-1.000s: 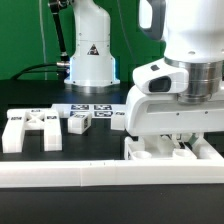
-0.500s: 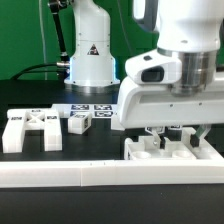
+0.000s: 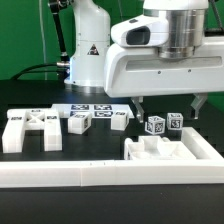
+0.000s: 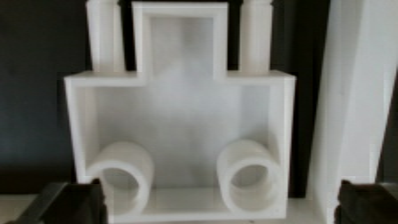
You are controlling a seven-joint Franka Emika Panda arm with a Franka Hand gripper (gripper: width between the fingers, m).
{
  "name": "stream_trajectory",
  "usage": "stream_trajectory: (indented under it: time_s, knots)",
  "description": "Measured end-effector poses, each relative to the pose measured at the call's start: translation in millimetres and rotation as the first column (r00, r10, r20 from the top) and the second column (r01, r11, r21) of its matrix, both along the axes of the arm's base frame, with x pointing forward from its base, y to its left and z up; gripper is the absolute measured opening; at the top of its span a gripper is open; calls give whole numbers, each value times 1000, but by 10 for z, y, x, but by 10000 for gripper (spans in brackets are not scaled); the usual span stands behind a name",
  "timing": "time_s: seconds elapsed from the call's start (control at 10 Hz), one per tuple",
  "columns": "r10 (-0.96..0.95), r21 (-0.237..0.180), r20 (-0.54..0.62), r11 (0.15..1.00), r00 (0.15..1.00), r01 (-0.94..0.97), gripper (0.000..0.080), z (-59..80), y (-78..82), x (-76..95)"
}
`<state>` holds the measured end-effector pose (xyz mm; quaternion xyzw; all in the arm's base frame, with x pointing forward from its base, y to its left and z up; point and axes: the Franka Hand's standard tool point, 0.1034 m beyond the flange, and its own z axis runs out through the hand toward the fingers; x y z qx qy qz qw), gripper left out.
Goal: Assemble chair
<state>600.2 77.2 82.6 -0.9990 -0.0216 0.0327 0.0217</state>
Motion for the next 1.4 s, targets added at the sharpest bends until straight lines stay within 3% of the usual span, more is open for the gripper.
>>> stream_trajectory:
  time_s: [0.1, 0.5, 0.8, 1.0, 1.4]
  knots:
    - [-9, -6, -6, 1000, 1000, 9, 649, 8, -101, -188]
    - [-23, -8, -3, 1000, 1000, 23, 649, -15, -96, -186]
    - [-162, -17, -35, 987, 986, 161, 649, -40, -303, -655]
    - [-184, -14, -53, 983, 982, 183, 649, -58, -472, -814]
    - [-196, -9, -59, 981, 979, 196, 649, -74, -475, -833]
